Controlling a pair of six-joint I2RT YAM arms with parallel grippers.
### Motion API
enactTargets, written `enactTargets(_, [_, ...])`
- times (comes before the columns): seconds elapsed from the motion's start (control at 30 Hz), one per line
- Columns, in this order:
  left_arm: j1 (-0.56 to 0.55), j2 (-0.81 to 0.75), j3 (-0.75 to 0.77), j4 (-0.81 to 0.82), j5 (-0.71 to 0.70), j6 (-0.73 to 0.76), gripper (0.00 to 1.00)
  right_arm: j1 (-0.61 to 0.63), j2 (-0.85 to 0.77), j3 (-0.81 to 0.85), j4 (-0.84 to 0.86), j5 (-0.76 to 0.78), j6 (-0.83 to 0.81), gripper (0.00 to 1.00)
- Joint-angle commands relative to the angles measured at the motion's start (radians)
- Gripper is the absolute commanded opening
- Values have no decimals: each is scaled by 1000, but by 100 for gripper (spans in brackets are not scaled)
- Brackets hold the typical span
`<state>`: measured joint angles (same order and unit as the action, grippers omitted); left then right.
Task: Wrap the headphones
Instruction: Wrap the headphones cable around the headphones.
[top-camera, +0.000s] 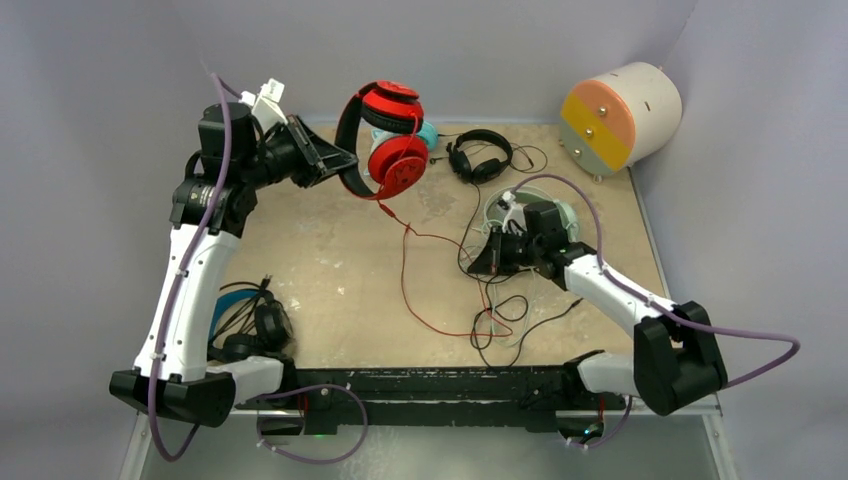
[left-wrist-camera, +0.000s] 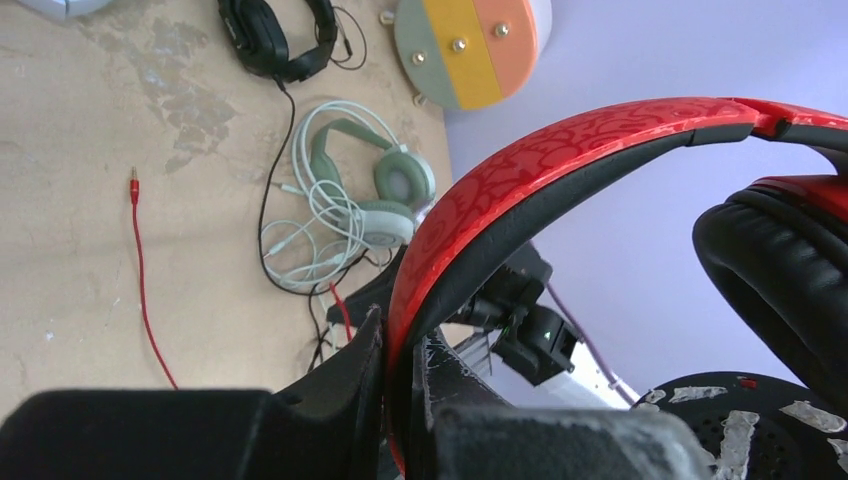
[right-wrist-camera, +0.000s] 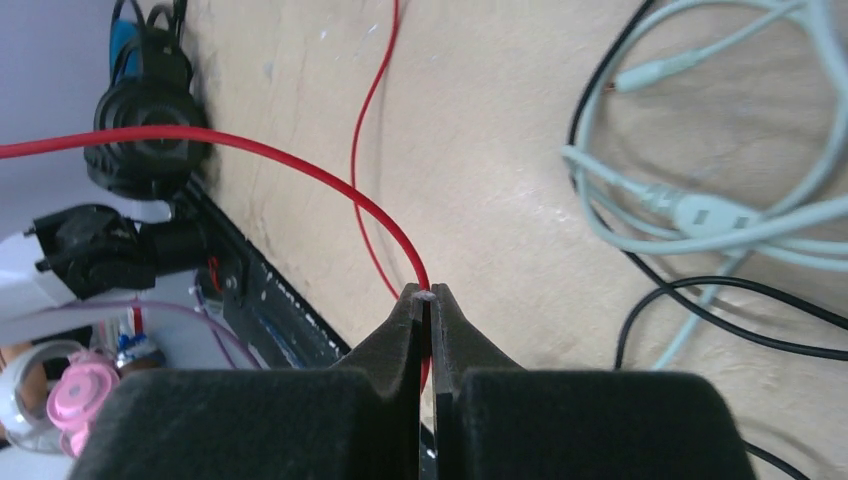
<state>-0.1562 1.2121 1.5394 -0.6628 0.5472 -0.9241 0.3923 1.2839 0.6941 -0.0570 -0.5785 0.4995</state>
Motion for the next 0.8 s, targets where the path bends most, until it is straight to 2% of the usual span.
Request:
enactTargets(0.0, [6,-31,56,-28,101,133,0,-46,6,-2,-2,41,24,0])
enactTargets(0.23, [6,-103,-74,84,289,221,0,-78,79,52,16,19,35,0])
enactTargets(0.5, [4,-284,-312,22,275,472,0,-108,105,224,-79,73,18,0])
enactTargets(0.6, [-45,-360,-439,34,186,506,0,-114,132,296,-104,64,13,0])
enactTargets(0.77, [-233,-388,-531,7,-40,577,0,-119,170,440,-139,67,15,0])
